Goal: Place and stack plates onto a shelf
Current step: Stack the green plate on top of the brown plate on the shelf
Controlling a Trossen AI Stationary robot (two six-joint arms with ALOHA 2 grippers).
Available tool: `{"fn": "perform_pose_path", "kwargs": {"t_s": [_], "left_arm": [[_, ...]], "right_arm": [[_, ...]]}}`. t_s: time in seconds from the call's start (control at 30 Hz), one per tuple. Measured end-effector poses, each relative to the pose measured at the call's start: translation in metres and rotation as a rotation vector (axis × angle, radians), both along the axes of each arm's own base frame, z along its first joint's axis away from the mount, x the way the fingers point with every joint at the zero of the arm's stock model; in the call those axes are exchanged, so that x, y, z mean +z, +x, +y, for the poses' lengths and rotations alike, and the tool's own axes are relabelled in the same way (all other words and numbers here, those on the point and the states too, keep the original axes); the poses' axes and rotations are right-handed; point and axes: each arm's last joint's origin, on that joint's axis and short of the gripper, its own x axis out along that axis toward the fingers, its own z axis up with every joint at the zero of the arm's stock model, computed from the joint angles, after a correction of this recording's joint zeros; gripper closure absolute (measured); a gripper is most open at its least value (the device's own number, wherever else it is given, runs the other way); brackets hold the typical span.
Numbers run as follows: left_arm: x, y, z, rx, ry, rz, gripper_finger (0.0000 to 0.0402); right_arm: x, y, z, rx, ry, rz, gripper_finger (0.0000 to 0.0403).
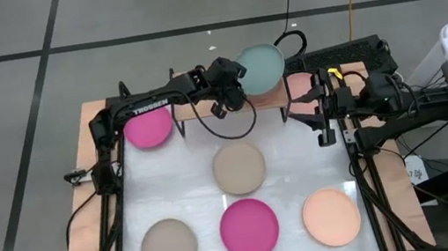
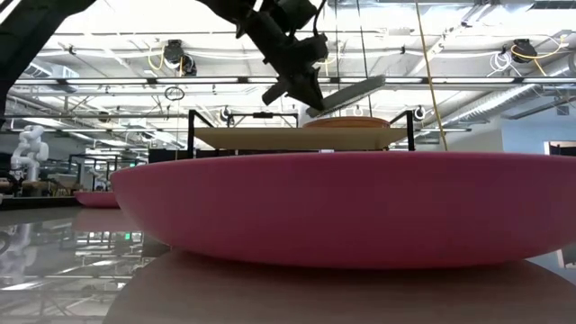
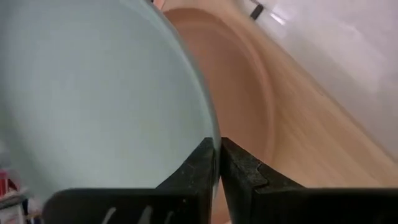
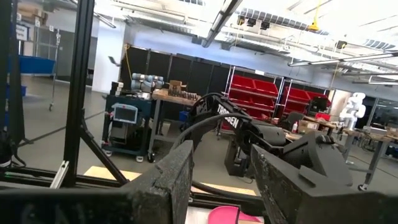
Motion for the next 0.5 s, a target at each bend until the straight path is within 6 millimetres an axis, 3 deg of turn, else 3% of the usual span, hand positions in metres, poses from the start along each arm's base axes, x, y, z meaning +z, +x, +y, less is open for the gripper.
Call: {"fn": "perform_pose_path", "kwargs": {"t_s": [0.23,0.5], "left_arm": [[0.0010,0.0013,-0.0009,0.009,-0.005,-0.018,0.0310],[0.0006,0.0019,-0.0043,0.046,-0.035,-0.025,0.0284]], "right_arm": [[0.0000,0.0001,0.0000,-0.002,-0.009,0.001,0.0259],[-0.0001,0.0001,0.0000,-0.002,-0.010,0.001,0.0259]]}}
